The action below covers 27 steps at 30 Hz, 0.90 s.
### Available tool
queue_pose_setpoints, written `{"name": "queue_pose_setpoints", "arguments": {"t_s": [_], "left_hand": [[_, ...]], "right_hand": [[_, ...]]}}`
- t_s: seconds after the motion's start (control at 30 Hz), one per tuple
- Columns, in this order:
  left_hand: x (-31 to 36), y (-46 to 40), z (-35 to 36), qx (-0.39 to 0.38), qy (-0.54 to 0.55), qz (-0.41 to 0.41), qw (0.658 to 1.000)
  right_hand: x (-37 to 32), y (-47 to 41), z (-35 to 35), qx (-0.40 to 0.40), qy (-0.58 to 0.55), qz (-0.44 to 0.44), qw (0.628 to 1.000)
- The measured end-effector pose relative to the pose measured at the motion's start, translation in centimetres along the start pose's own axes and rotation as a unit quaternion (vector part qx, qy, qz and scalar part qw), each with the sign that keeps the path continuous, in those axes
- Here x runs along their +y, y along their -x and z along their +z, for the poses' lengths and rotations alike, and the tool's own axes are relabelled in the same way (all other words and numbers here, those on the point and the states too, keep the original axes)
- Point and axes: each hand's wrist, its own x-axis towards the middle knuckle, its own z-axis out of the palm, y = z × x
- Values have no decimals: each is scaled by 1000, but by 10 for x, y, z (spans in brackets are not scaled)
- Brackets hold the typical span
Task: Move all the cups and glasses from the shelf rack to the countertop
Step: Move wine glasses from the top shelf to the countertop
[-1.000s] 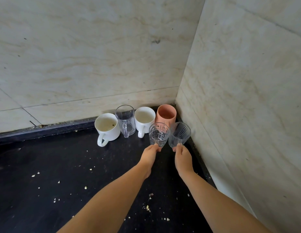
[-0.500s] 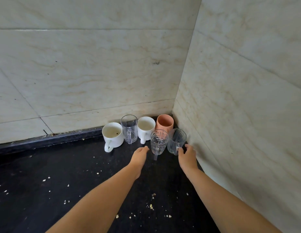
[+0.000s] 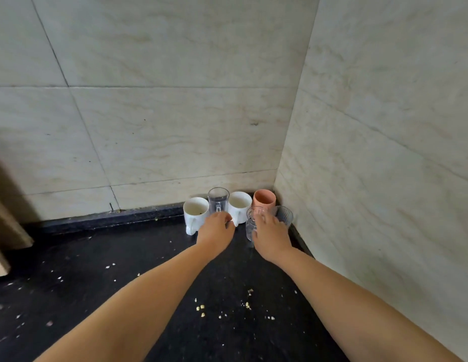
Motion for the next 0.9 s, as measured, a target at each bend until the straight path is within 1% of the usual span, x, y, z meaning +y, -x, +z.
{"name": "queue_pose_setpoints", "arguments": {"t_s": [0.07, 0.17, 0.27, 0.37, 0.57, 0.77, 0.8, 0.9], "left_hand": [[-9, 19, -15, 24, -14, -23, 999], [-21, 35, -32, 37, -38, -57, 997], [-35, 66, -49, 75, -49, -108, 990], [-49, 108, -56, 111, -54, -169, 978], [-65, 206, -46, 160, -70, -260, 950], [-98, 330, -56, 215, -69, -365, 903], [-106, 363, -62, 232, -64, -393, 888], [-121, 430, -73, 272, -58, -443, 852]], "right_hand": [[-19, 4, -4, -10, 18, -56, 998], [-37, 7, -7, -17, 16, -101, 995], [-58, 18, -6, -29, 17, -160, 987], [-75, 42, -2, -44, 24, -224, 973], [-106, 95, 15, -81, 42, -316, 945], [-178, 175, 34, -122, 66, -424, 895], [-198, 199, 38, -119, 71, -463, 875], [-236, 252, 44, -105, 85, -538, 832]]}}
